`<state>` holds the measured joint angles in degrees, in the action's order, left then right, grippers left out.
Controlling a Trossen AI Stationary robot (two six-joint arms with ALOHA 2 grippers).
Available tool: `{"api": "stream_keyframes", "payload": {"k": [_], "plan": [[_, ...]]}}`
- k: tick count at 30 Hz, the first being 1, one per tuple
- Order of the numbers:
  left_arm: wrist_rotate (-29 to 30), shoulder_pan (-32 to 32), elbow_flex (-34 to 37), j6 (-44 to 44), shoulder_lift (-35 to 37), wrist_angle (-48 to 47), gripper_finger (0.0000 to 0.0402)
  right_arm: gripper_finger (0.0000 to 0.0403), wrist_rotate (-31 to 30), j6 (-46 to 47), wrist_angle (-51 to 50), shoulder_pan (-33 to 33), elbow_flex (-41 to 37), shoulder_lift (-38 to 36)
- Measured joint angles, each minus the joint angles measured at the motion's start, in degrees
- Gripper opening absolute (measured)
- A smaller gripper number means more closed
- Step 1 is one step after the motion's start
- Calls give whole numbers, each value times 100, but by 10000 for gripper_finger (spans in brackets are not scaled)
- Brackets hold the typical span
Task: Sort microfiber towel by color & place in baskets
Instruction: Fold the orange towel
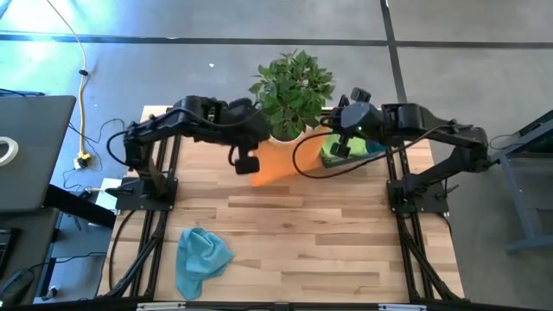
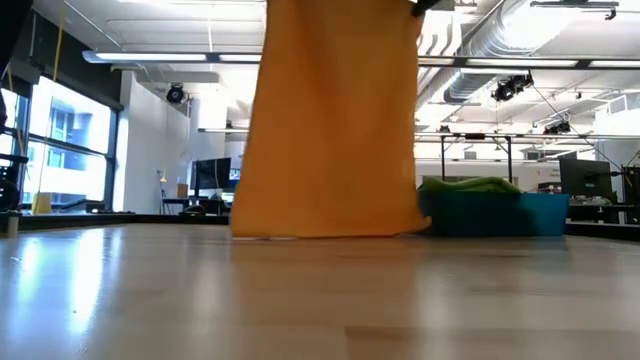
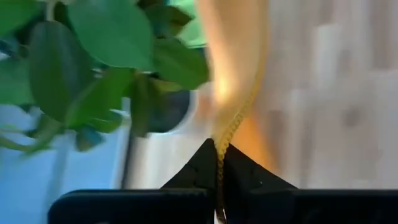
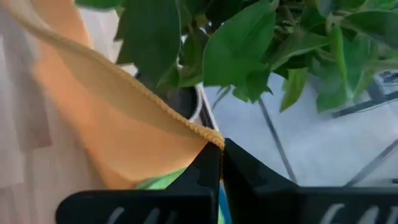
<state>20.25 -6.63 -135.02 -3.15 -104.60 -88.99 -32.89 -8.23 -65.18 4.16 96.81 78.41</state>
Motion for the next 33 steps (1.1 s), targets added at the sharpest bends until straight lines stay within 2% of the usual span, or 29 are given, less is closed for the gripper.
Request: {"api": "stream_keyframes", "payload": {"k": [2,6,9,13,17,20,24,30,33], "plan": [[-456,104,-2,521,27,-5,0,0,141,247,-13,-76,-19,11],[-1315,544,21,1299,-111,-95,0,0,1050,1209,-152,-408,-391,8],[-1486,1024,326,1103,-293,-23,0,0,1512,1869,-13,-785,-914,9],[-1503,1520,1104,1076,-442,230,0,0,2054,2546,369,-1269,-1767,13],[-1486,1771,2132,1205,-495,945,0,0,2469,3099,950,-1642,-2600,12],[-1636,1897,2946,1324,-496,1909,0,0,2959,3454,1532,-1874,-3231,13],[-1855,2094,3688,2138,-491,2969,0,0,3237,3820,2243,-2227,-3894,13],[-1855,2579,4166,3604,-489,4258,0,0,3258,4205,2814,-2770,-4374,13],[-1857,2855,4272,4066,-489,5076,0,0,3711,4468,3112,-3026,-4449,13]]}}
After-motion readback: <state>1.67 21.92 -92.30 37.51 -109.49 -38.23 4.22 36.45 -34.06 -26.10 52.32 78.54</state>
